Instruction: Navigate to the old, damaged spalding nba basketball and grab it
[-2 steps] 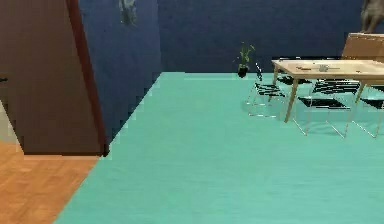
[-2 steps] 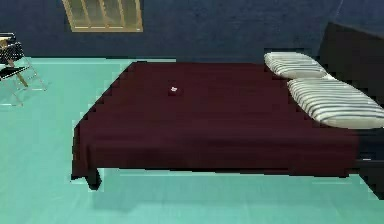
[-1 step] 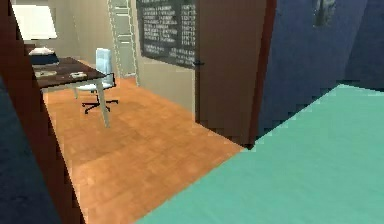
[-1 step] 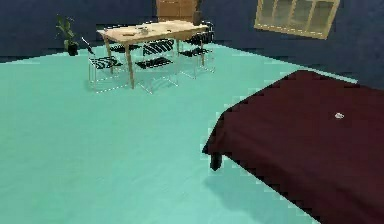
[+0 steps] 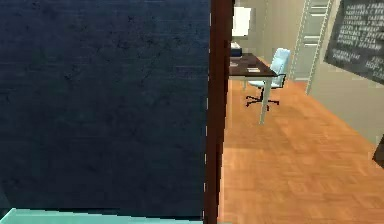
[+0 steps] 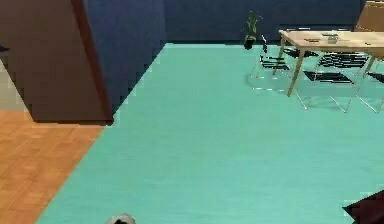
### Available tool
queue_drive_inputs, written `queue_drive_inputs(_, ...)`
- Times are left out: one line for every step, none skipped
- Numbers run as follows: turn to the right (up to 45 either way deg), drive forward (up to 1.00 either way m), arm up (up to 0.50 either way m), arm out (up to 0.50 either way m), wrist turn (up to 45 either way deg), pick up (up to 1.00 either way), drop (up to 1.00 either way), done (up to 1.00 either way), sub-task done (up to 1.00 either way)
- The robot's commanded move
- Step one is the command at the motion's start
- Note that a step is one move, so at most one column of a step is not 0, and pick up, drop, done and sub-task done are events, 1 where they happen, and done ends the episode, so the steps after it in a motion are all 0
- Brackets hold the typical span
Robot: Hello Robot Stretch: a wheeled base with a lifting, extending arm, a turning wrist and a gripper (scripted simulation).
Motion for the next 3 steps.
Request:
queue_drive_inputs(-27.0, 0.0, 0.0, 0.0, 0.0, 0.0, 0.0, 0.0, 0.0)
queue_drive_inputs(0.0, 0.0, 0.18, 0.0, 0.0, 0.0, 0.0, 0.0, 0.0)
queue_drive_inputs(0.0, 0.0, 0.0, 0.36, 0.0, 0.0, 0.0, 0.0, 0.0)
